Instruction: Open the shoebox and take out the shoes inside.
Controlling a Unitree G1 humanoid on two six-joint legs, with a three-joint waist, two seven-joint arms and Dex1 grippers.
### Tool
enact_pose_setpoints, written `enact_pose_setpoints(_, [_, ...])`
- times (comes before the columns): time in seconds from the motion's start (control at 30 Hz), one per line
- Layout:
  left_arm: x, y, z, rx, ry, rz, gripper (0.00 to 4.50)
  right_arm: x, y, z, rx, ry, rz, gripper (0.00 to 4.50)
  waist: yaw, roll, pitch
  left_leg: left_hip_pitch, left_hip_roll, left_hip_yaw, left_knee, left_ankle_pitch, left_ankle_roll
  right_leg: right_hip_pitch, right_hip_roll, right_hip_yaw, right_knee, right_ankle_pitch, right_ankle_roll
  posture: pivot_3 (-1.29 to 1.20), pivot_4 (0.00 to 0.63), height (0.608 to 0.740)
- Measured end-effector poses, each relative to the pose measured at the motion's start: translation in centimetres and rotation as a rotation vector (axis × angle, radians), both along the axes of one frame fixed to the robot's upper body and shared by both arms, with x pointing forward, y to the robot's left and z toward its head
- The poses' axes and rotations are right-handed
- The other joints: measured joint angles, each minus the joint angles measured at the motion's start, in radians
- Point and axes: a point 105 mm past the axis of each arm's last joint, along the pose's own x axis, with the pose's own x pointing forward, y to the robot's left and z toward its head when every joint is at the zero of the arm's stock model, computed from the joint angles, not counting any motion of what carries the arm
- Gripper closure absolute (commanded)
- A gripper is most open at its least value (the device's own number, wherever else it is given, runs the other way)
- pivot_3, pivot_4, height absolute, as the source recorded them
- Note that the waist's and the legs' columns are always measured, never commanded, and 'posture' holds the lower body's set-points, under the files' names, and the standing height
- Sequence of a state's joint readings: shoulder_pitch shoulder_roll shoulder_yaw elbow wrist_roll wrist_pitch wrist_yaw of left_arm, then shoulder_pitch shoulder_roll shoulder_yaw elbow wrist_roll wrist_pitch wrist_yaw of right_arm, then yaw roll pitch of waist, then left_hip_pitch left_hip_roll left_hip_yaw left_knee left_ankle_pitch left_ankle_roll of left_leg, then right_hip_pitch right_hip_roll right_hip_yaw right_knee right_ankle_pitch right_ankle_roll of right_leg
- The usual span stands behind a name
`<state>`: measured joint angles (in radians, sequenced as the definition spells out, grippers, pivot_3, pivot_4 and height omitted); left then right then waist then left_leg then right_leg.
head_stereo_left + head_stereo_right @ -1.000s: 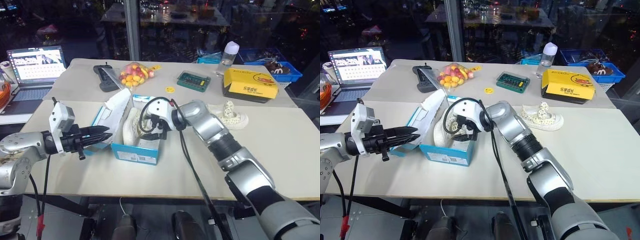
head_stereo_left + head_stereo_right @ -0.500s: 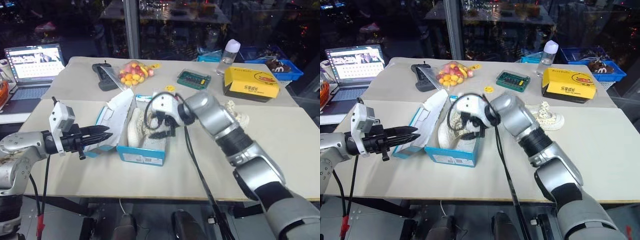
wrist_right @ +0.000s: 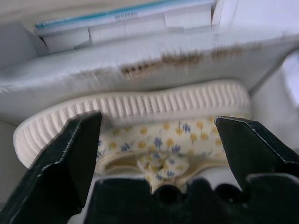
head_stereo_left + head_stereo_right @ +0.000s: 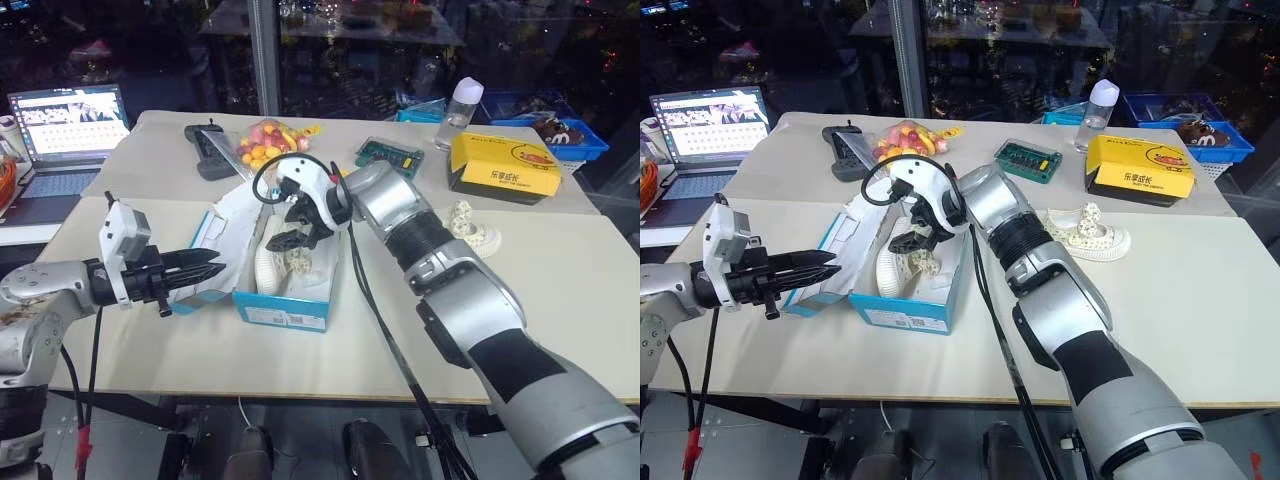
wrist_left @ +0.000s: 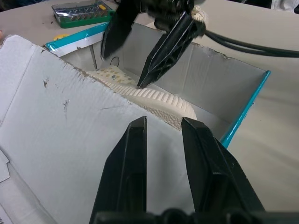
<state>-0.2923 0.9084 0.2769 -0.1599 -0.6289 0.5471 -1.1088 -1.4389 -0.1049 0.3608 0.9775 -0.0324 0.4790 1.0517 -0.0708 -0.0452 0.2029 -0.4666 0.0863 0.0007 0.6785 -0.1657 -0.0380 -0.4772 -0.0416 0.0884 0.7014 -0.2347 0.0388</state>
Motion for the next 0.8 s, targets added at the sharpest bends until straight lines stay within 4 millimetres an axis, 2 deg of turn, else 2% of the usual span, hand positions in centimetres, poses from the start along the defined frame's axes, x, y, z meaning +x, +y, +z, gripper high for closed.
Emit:
enact_pose_setpoints(0.1, [0.0,0.0,0.0,-0.003,0.000,0.001,3.29,0.5,-0.2,-0.2,-0.031,-0.042,-0.011,0.03,-0.001,0.000,0.000,0.001,0.000,0.000,0.000,0.000,0.000,0.000,0.000,0.000,0.000,-0.001,-0.004,0.00,0.150,0.673])
enact_pose_setpoints(0.27, [0.0,0.0,0.0,-0.002,-0.001,0.002,3.29,0.9,-0.8,-1.1,-0.051,-0.016,-0.047,0.03,-0.002,0.000,0.000,0.001,0.000,0.000,0.000,0.000,0.000,0.000,0.000,0.000,0.000,-0.001,-0.005,0.00,0.150,0.673])
enact_pose_setpoints(0.47, [0.0,0.0,-0.3,-0.002,0.009,0.007,3.29,1.0,-1.8,-1.3,-0.106,-0.027,-0.016,0.03,-0.001,0.000,0.000,-0.003,0.000,0.000,0.000,0.000,0.000,-0.003,0.000,0.000,0.000,0.001,0.001,0.00,0.150,0.673])
enact_pose_setpoints(0.73, [0.0,0.0,-0.3,-0.002,0.009,0.007,3.29,0.9,-1.9,-1.5,-0.130,-0.043,0.018,0.03,-0.001,0.000,0.000,-0.005,0.000,0.000,0.000,0.000,0.000,-0.006,0.000,0.000,0.000,0.001,0.001,0.00,0.150,0.673])
enact_pose_setpoints(0.8, [0.0,0.1,-0.3,-0.002,0.008,0.008,3.29,0.8,-1.9,-2.1,-0.140,-0.038,0.024,0.03,-0.001,0.000,0.000,-0.005,0.000,0.000,0.000,0.000,0.000,-0.006,0.000,0.000,0.001,0.001,0.001,0.00,0.150,0.673])
